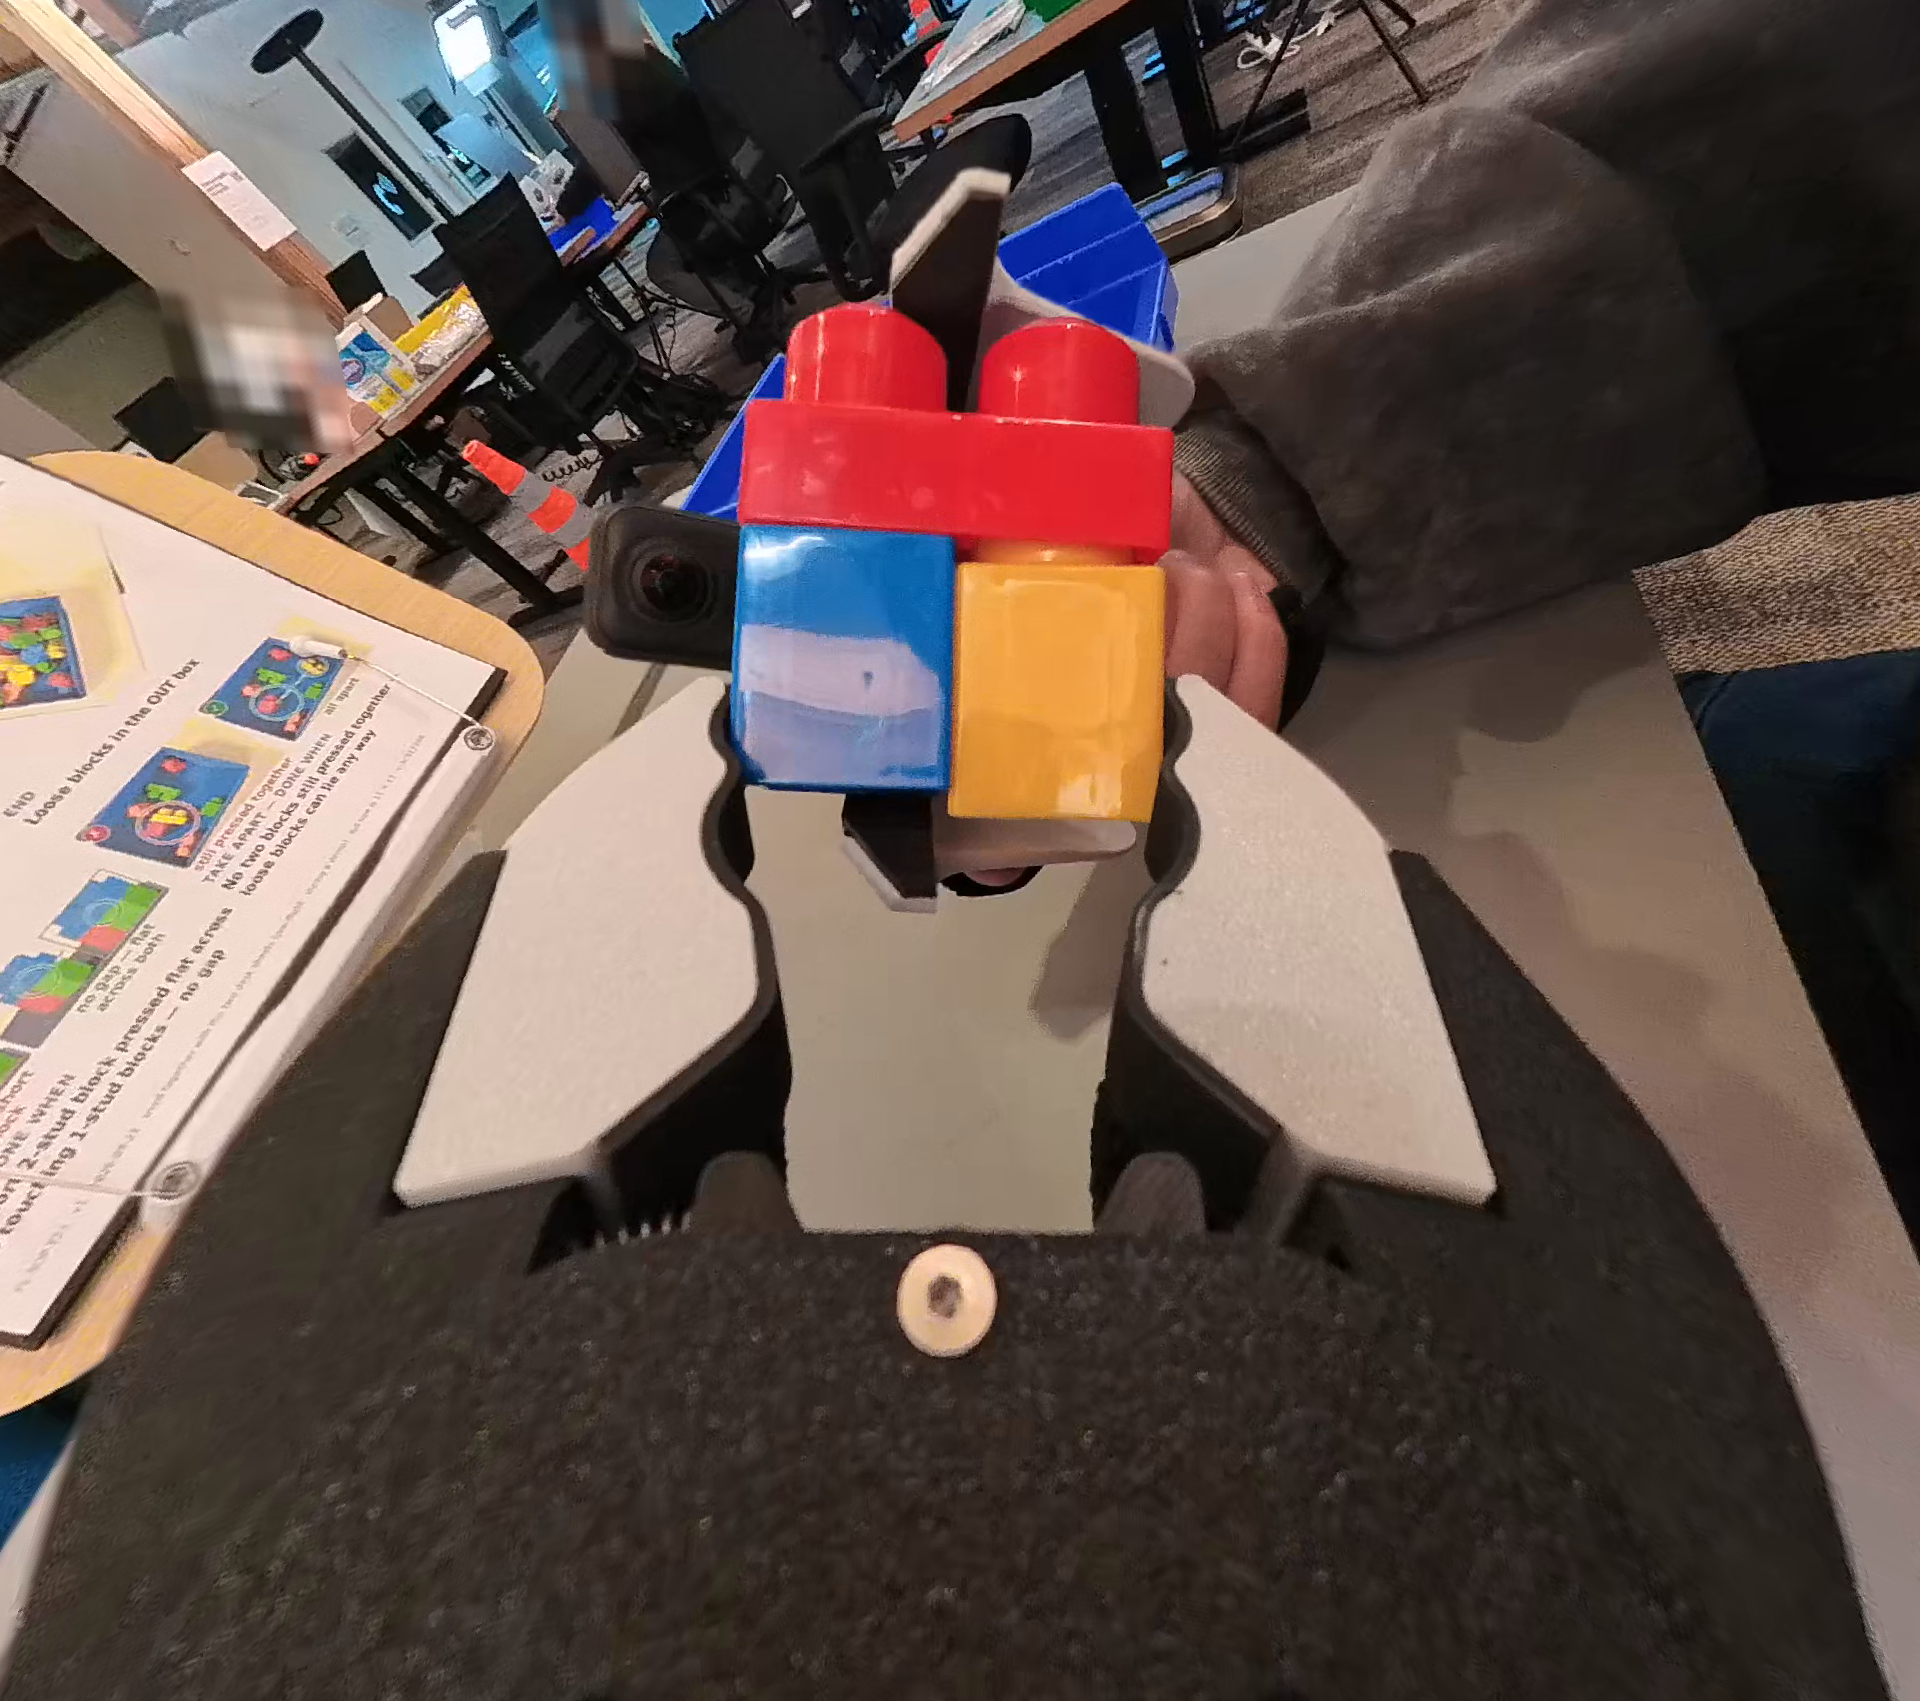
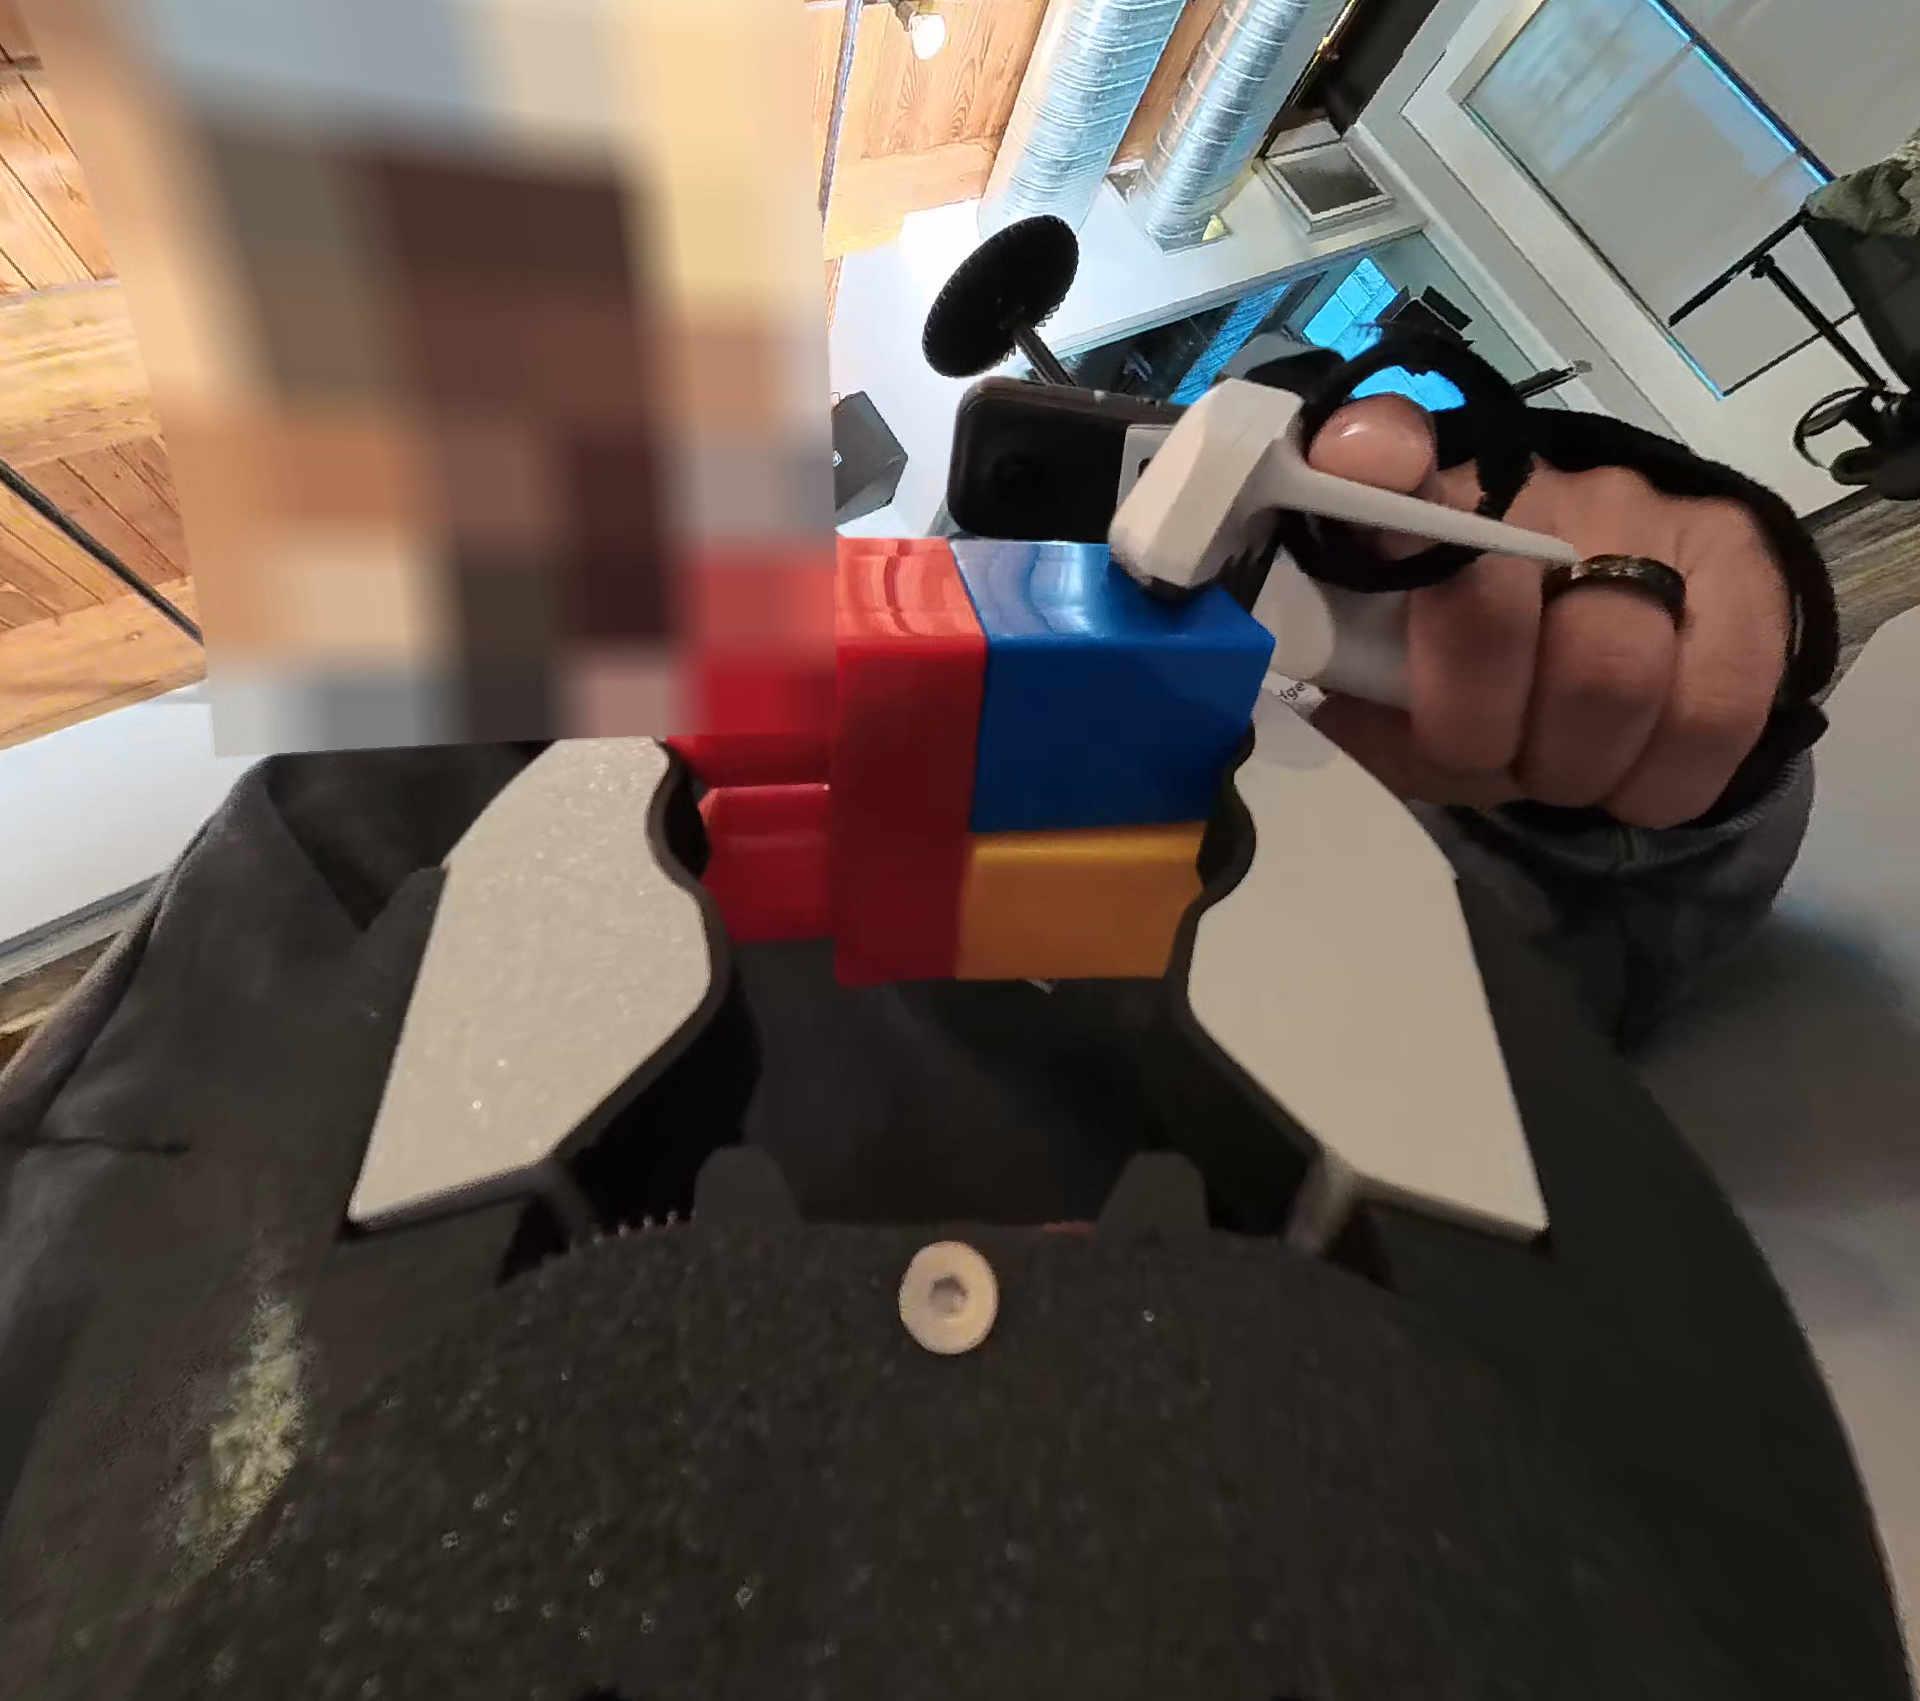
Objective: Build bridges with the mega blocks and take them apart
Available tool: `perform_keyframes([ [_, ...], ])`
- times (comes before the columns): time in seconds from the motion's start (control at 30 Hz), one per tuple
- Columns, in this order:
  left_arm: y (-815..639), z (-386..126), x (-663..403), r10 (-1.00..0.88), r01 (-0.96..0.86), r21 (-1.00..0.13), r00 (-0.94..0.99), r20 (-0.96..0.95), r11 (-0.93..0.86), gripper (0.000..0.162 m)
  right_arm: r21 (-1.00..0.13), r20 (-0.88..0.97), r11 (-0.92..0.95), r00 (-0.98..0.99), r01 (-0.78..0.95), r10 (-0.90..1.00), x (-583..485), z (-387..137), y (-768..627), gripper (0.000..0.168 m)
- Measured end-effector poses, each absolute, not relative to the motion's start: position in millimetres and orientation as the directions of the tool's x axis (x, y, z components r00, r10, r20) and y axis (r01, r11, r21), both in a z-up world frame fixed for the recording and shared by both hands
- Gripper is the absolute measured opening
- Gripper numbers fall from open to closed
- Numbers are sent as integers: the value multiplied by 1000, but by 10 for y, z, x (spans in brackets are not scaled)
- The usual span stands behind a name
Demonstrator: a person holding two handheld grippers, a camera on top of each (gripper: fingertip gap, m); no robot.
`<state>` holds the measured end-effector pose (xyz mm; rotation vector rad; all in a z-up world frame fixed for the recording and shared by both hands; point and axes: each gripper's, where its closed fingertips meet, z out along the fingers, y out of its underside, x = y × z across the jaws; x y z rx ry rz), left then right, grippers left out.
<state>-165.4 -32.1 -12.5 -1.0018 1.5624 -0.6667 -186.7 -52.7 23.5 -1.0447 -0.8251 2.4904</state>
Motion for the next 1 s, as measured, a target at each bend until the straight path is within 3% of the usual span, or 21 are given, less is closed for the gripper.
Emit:
perform_keyframes([
  [0.4, -287, -126, -1689, -842, -275, -809, -4, -539, 520, 74, -589, -574, -802, -644, -106, 506, -1900, 252, -513, 96],
  [0.5, -337, -89, -1685, -841, -263, -811, -6, -541, 523, 74, -540, -553, -833, -695, -121, 459, -1812, 271, -543, 100],
  [0.7, -340, -70, -1700, -838, -253, -812, 9, -546, 526, 74, -544, -582, -819, -620, -183, 526, -1762, 142, -412, 107],
  [1.0, -300, -106, -1690, -833, -268, -805, 18, -554, 529, 74, -582, -573, -811, -677, -60, 462, -1920, 155, -696, 104],
])
